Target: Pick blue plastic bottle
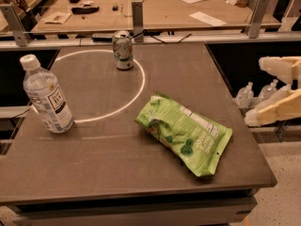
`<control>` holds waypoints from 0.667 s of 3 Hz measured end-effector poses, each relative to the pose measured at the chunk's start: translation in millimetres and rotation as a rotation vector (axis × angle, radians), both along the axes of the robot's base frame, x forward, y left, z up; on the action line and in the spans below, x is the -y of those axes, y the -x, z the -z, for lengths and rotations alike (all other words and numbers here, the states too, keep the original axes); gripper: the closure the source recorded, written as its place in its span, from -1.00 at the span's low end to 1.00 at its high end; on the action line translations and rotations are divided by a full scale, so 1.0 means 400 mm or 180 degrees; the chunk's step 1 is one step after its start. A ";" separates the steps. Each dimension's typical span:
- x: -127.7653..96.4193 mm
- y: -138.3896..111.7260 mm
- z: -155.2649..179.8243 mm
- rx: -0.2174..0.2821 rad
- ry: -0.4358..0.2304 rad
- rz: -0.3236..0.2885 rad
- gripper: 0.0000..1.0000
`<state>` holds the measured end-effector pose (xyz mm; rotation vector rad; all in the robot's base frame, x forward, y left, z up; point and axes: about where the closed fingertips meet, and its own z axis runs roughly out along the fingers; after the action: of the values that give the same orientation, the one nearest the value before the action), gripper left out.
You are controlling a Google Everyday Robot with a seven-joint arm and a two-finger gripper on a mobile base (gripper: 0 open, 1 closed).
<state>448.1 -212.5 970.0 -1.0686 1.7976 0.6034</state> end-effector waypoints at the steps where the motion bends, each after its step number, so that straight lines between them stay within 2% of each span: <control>1: -0.065 0.000 -0.017 0.0099 -0.0203 -0.0023 -1.00; 2: -0.073 -0.001 -0.016 0.0103 -0.0210 -0.0027 -1.00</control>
Offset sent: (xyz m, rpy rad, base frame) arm 0.0002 0.0218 0.0061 0.0607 -0.0260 0.0063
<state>448.6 -183.2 976.3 -1.0360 1.7344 0.6427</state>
